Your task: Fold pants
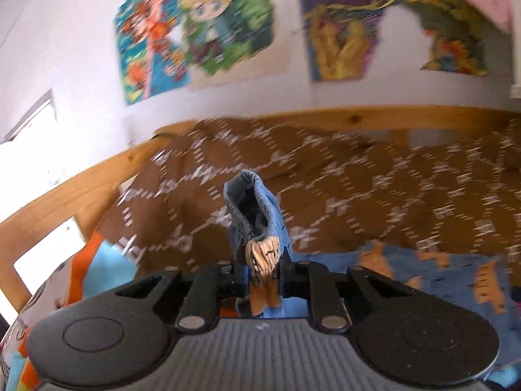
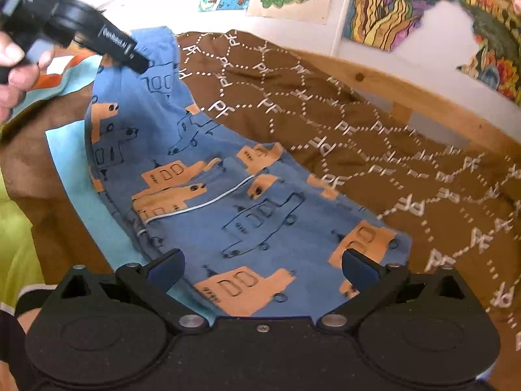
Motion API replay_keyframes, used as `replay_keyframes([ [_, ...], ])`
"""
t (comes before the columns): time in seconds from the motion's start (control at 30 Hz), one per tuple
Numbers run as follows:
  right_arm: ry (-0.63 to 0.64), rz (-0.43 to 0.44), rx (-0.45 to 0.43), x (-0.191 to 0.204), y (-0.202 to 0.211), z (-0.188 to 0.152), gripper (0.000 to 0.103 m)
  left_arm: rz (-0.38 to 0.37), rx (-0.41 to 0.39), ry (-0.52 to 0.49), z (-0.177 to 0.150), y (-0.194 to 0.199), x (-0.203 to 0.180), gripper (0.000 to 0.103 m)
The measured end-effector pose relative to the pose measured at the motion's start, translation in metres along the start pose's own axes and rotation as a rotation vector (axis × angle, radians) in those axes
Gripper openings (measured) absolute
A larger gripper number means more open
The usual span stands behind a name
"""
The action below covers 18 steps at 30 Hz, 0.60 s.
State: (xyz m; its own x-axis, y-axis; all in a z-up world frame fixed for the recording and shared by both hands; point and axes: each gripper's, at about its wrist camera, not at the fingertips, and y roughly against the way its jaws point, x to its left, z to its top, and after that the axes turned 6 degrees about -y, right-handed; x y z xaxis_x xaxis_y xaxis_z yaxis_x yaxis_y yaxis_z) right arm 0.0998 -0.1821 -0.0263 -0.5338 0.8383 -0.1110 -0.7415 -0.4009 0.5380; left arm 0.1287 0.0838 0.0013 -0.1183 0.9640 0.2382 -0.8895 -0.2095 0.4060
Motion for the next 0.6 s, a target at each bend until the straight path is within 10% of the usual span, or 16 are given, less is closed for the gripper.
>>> replay_keyframes([
  [0.4, -0.052, -0.198, -0.072, -0.086, 0.03, -0.001, 0.102, -0.328, -0.047, -0.182, 0.012, 0.027, -0.103, 0.019],
  [0.6, -0.084, -0.304, -0.043, -0.122, 0.031, -0.017, 0.102, -0.46, 0.011, -0.335, -0.018, 0.002, -0.164, 0.05],
])
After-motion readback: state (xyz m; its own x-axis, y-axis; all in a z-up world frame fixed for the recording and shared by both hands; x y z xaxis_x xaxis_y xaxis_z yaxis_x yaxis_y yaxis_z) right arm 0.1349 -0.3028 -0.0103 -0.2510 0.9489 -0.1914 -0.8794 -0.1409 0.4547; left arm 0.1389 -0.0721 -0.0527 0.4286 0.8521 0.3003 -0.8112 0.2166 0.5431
